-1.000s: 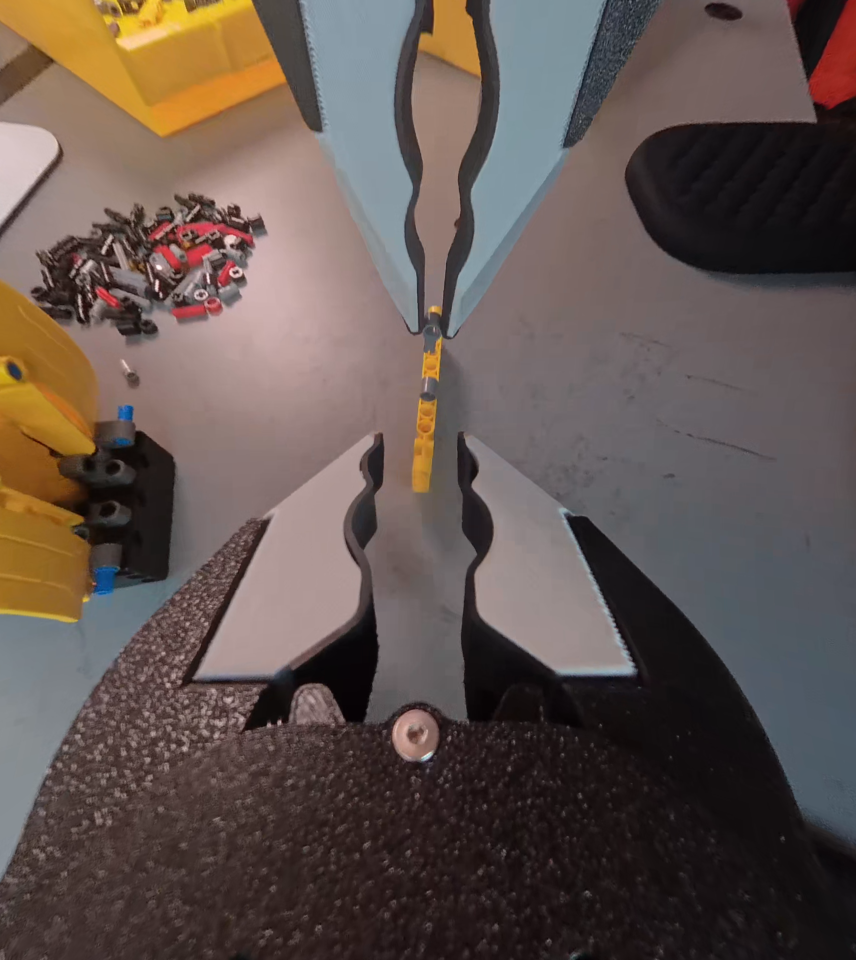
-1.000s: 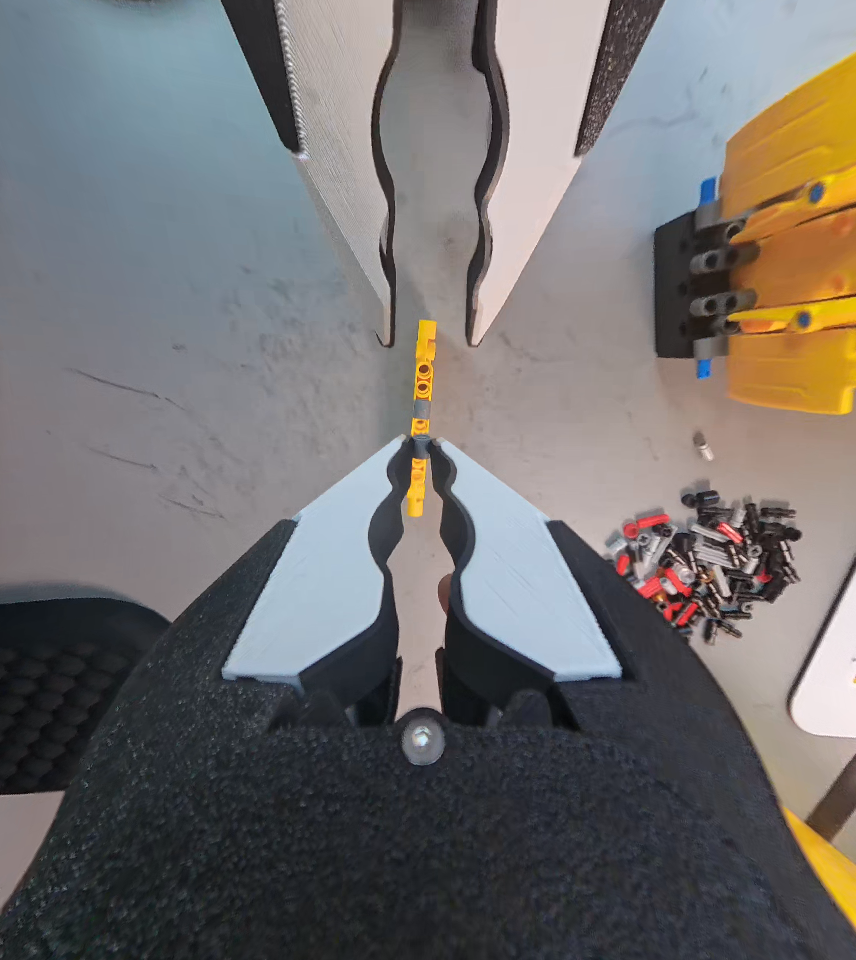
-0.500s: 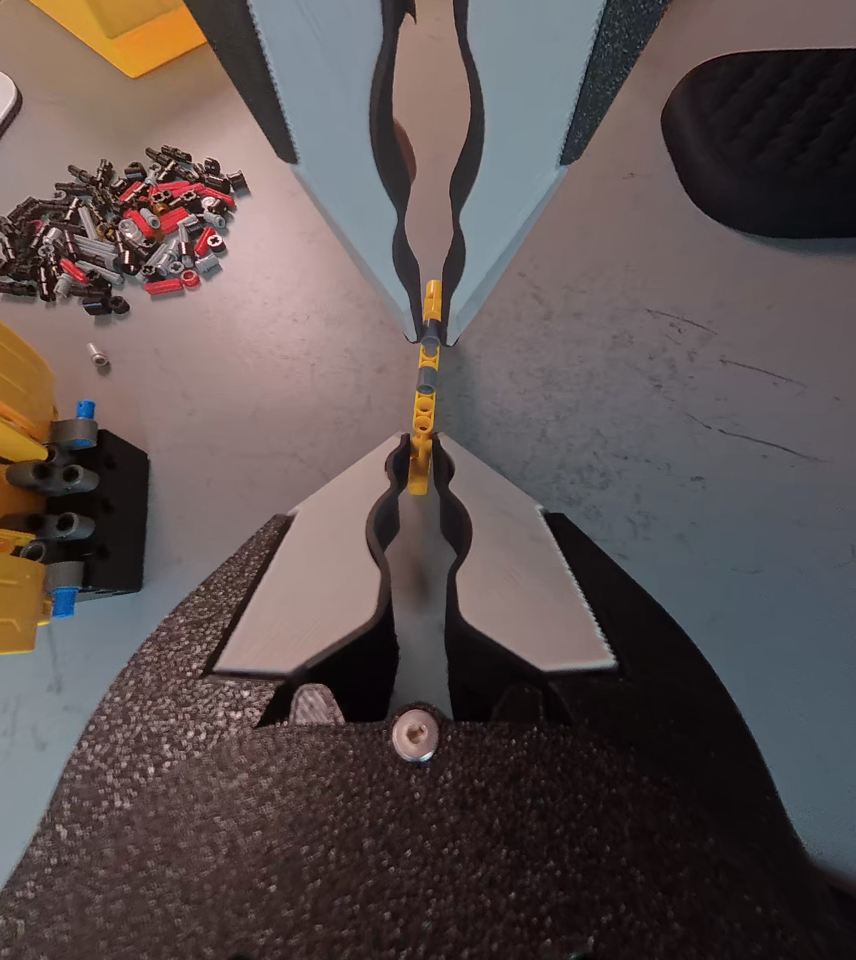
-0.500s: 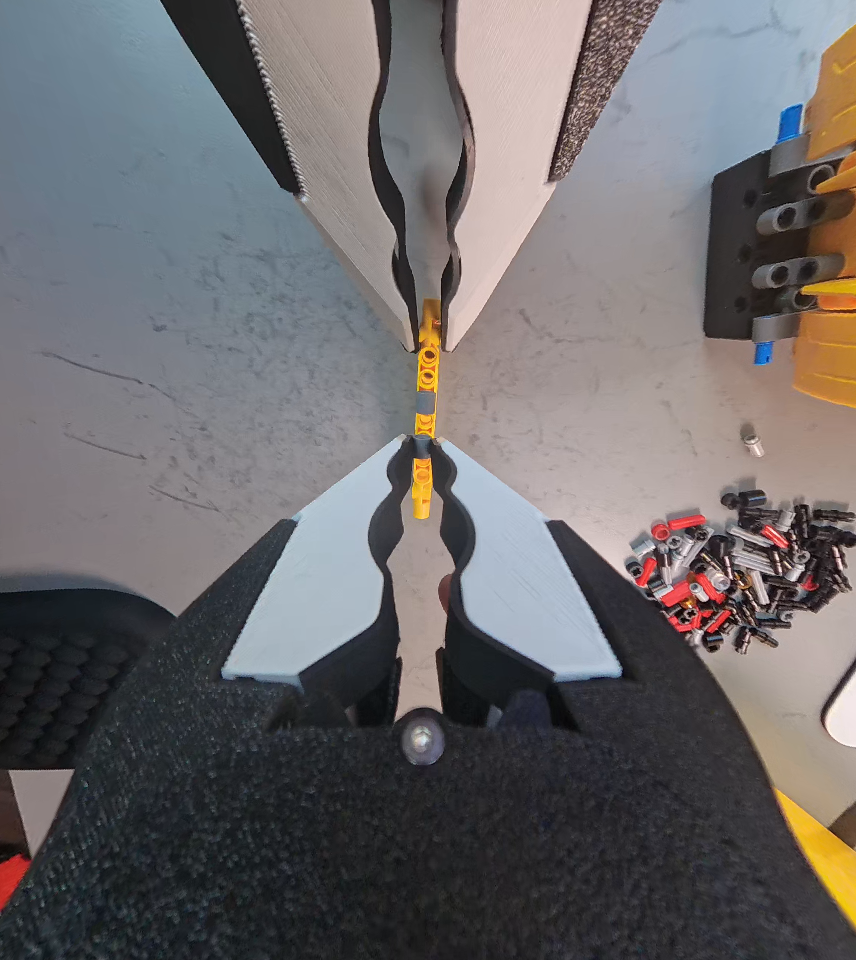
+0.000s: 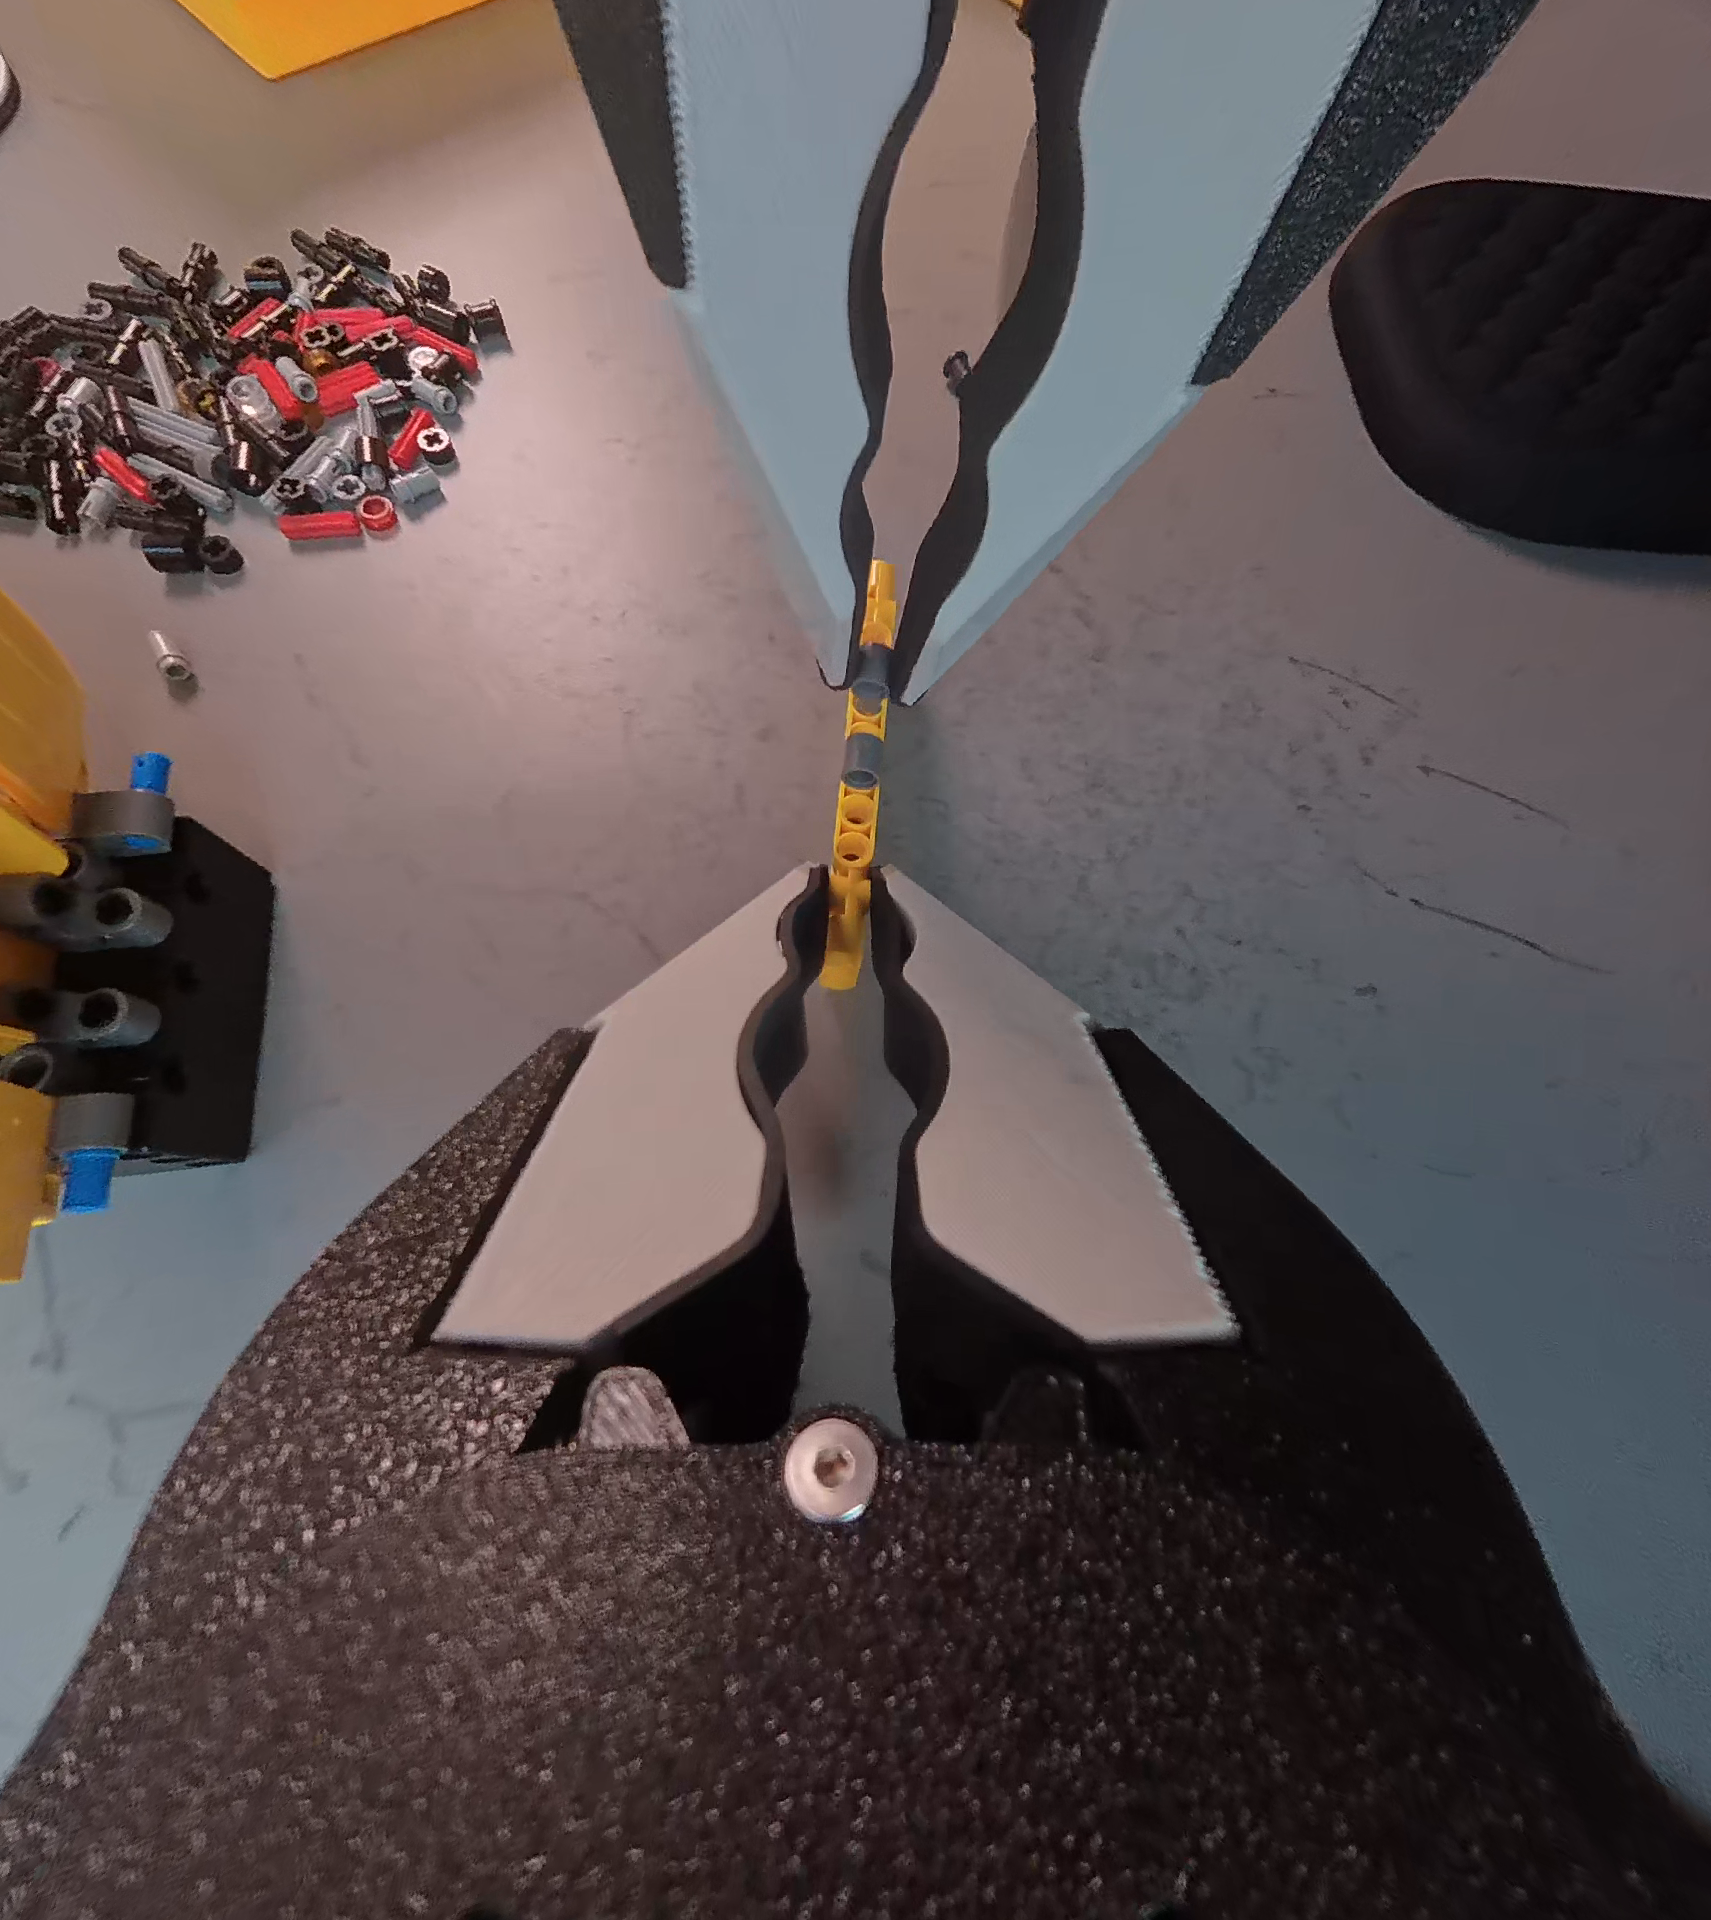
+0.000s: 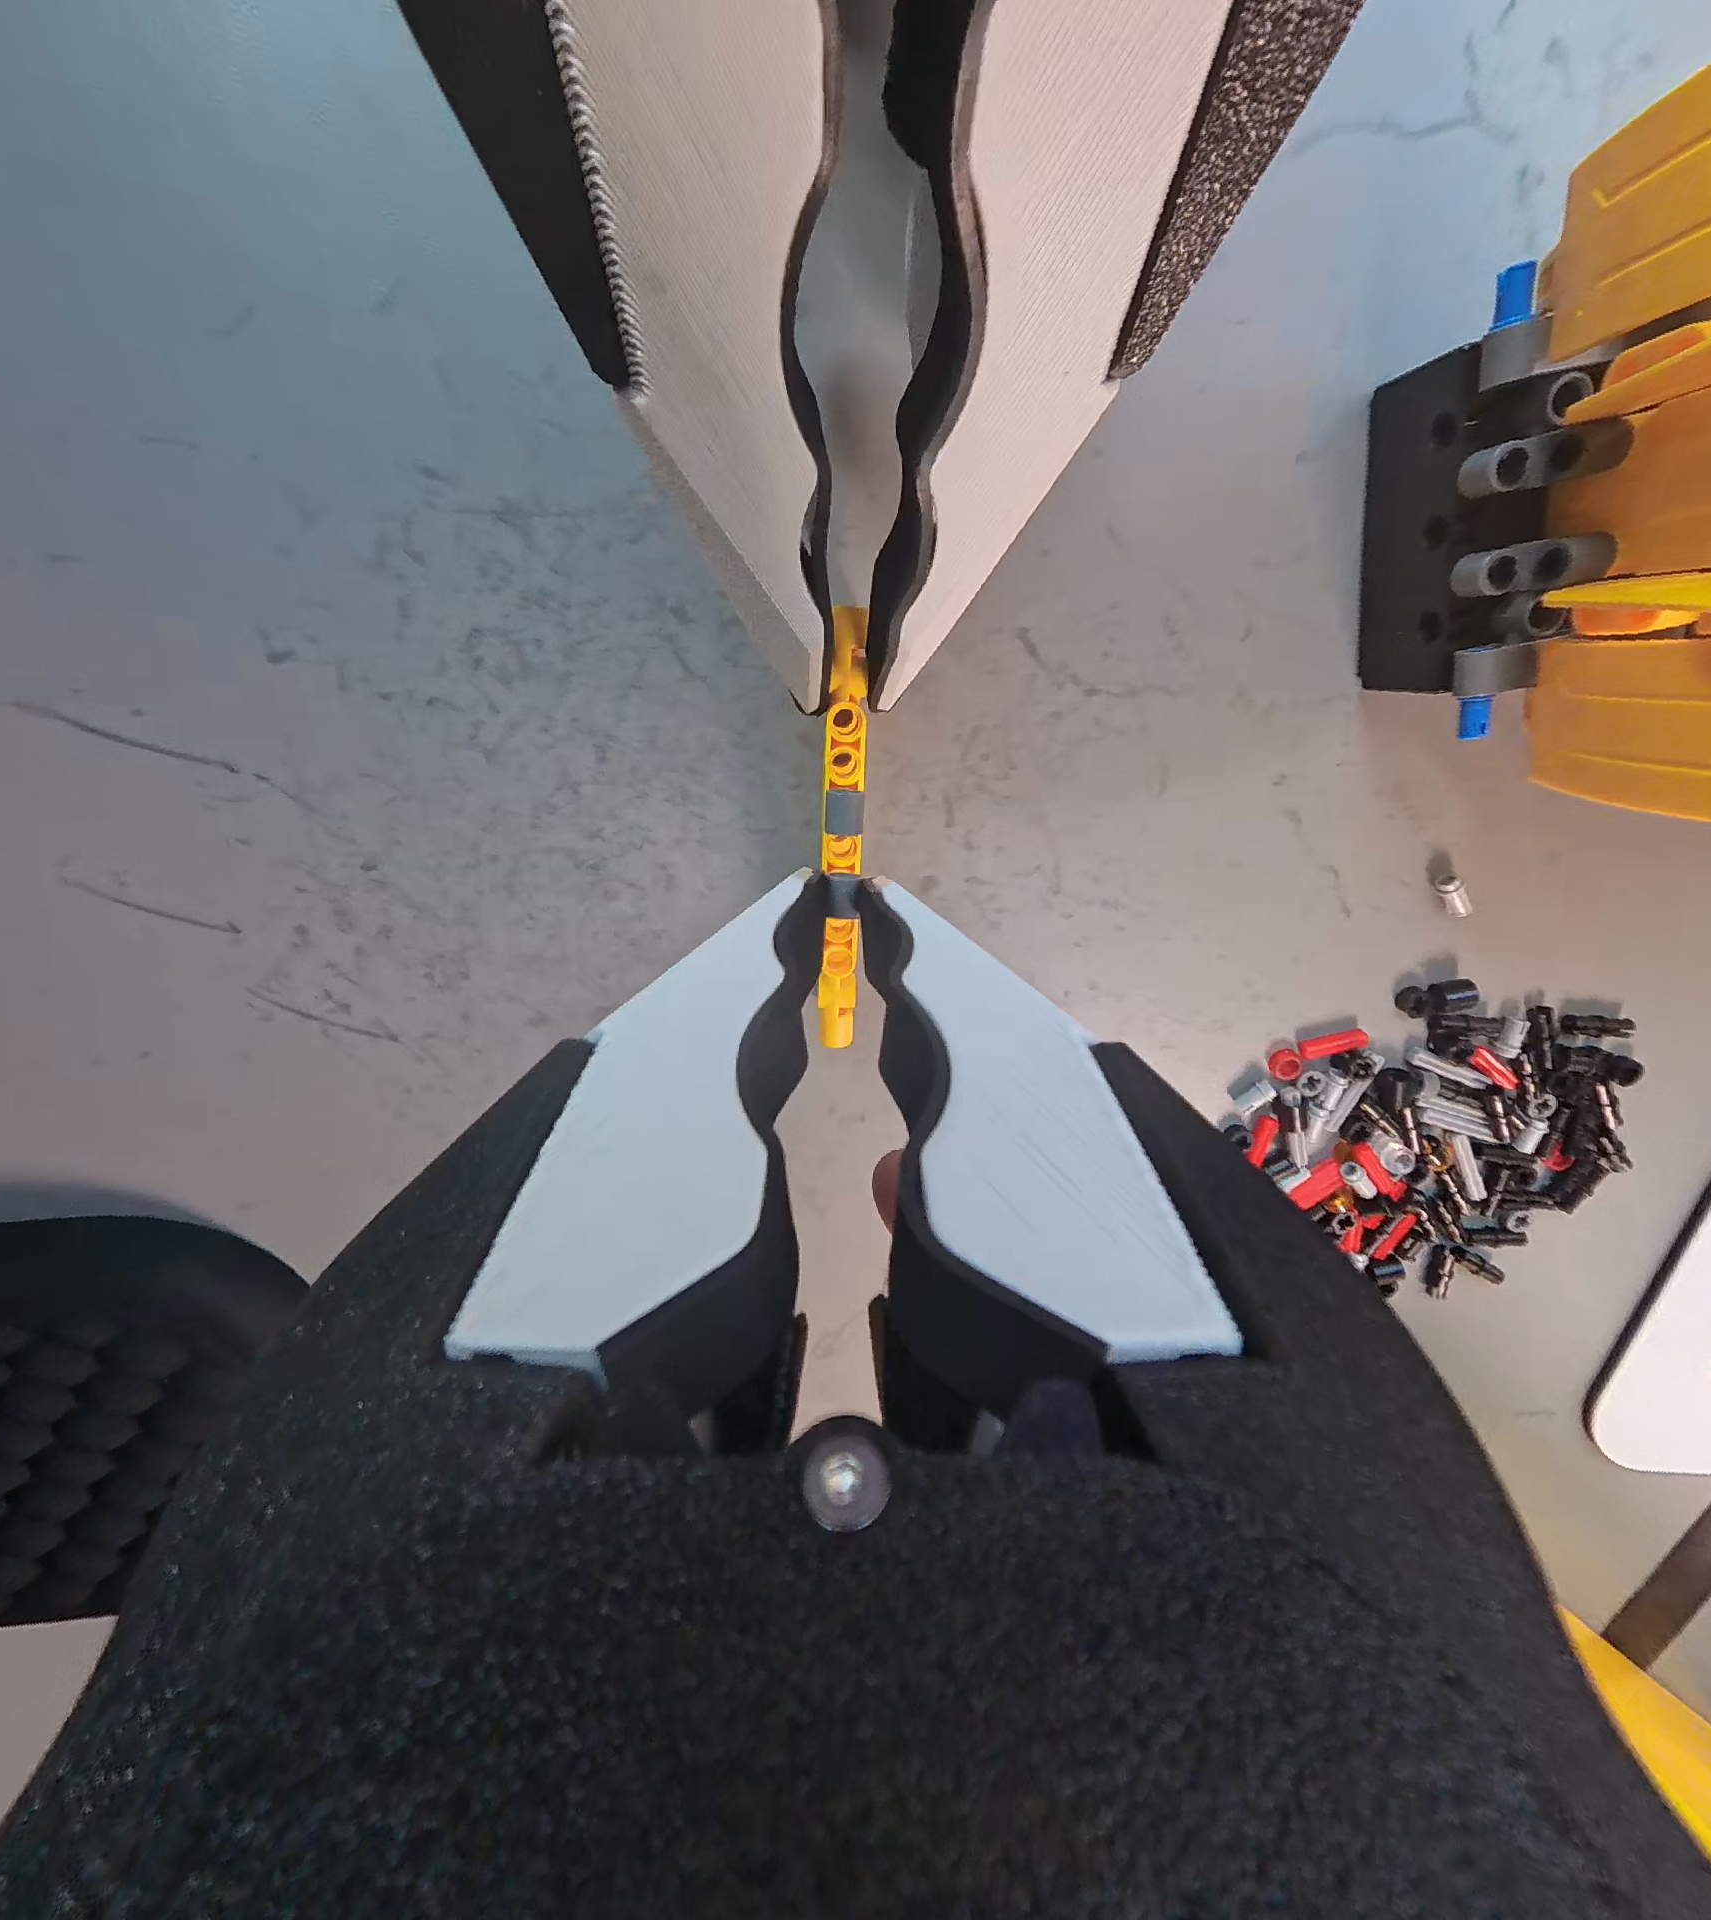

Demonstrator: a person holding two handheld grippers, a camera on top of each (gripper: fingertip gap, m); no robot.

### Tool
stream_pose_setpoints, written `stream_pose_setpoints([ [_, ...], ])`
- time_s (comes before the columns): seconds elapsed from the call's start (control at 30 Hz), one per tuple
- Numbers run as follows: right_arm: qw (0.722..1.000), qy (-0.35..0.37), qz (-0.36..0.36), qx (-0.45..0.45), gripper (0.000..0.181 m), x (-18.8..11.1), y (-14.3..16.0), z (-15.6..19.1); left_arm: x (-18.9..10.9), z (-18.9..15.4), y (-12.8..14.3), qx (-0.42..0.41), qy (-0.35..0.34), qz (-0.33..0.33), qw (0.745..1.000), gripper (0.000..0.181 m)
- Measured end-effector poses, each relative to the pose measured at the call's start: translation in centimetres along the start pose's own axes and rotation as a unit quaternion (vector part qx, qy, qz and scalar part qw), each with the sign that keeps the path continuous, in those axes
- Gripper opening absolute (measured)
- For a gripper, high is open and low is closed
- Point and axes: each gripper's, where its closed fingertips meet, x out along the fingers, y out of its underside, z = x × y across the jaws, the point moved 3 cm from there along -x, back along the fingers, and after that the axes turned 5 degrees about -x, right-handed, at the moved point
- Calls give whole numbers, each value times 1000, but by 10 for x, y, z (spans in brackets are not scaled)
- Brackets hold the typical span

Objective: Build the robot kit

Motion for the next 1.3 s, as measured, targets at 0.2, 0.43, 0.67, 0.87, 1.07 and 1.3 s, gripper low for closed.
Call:
stream_pose_setpoints([
  [0.2, 1000, 14, -1, -12, 6, 0, 2, -3, 0, 1, 0, -10, 3, -1, 1000, 7],
  [0.43, 998, 44, -49, 0, 6, 1, 9, -7, 0, 1, 0, -17, 10, -2, 1000, 7],
  [0.67, 998, 33, -42, -17, 6, 0, 7, -6, 1, -2, -1, 6, -3, -7, 1000, 8],
  [0.87, 999, 3, -6, -44, 6, -1, 5, 2, 6, -7, -3, 27, -5, -2, 1000, 8],
  [1.07, 998, -7, 10, -57, 6, 0, 5, 2, 6, -5, -3, 19, -9, -3, 1000, 7],
  [1.3, 999, -24, 15, -37, 6, 0, 5, 2, 6, -3, -4, -10, -4, -1, 1000, 7],
])
